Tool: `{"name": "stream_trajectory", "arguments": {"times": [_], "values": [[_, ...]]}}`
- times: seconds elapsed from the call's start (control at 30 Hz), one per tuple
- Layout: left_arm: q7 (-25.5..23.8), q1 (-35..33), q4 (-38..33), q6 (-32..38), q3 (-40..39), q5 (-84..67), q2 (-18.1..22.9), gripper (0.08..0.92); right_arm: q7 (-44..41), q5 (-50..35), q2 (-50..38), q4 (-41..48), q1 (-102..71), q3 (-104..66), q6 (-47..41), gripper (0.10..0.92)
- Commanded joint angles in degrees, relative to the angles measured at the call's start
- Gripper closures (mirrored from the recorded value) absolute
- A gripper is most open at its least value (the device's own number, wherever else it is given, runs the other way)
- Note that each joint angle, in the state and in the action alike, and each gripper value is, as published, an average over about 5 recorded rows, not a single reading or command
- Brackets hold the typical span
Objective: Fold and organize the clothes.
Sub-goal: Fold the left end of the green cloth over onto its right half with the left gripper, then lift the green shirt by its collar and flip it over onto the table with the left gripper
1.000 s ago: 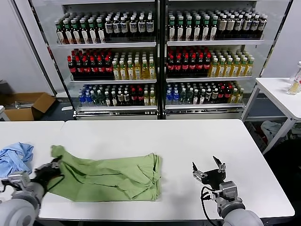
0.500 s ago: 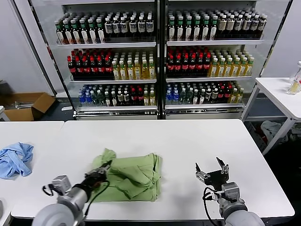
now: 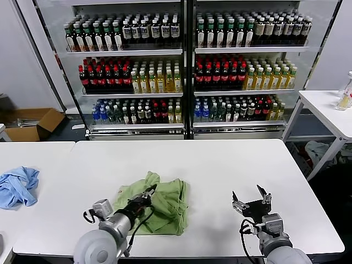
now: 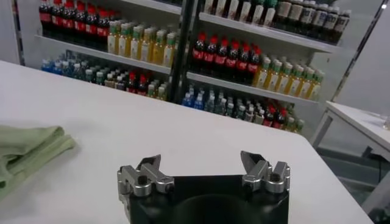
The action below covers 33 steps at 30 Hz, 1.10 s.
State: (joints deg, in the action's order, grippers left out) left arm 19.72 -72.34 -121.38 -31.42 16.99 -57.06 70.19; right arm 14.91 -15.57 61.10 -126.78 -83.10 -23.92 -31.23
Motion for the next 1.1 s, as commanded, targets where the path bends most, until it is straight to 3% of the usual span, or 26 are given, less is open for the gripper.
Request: {"name": "stream_trajectory", "arguments": {"times": [0.03, 0.27, 0.43, 0.53, 0.63, 0.83, 0.97, 1.1], "values": [[1.49, 4.07, 3.28, 0.29, -5.03, -0.03, 4.14, 0.908, 0.03, 0.0, -0.04, 0.11, 0.06, 0.02, -0.05, 0.203], [0.76, 5.69, 7.58, 1.48, -7.16, 3.31, 8.68, 0.891, 0.05, 0.02, -0.29, 0.18, 0.13, 0.52, -0.1, 0.203], [-5.32, 3.82, 5.34, 4.6, -7.97, 9.21, 10.43, 0.765, 0.06, -0.01, -0.85, -0.12, 0.54, 0.9, -0.29, 0.203], [-9.94, 1.05, -0.14, 6.81, -5.97, 11.83, 8.63, 0.679, 0.12, -0.03, -0.93, -0.26, 1.39, 1.64, -0.49, 0.203], [-11.56, -1.46, -4.34, 7.96, -0.57, 11.9, 4.81, 0.592, 0.21, 0.0, -0.73, -0.15, 2.47, 2.92, -0.57, 0.203], [-12.35, -8.8, 0.53, 6.89, 12.95, 26.21, -3.65, 0.419, 0.13, 0.06, -0.32, 0.34, 4.12, 4.66, -0.45, 0.203], [-12.25, -12.29, 3.53, 3.25, 14.57, 29.6, -3.92, 0.306, 0.11, 0.05, -0.4, 0.45, 5.0, 5.06, -0.42, 0.203], [-11.92, -11.23, 6.94, 3.01, 13.46, 31.78, -1.84, 0.205, 0.14, 0.07, -0.54, 0.05, 5.11, 4.99, -0.43, 0.203]]}}
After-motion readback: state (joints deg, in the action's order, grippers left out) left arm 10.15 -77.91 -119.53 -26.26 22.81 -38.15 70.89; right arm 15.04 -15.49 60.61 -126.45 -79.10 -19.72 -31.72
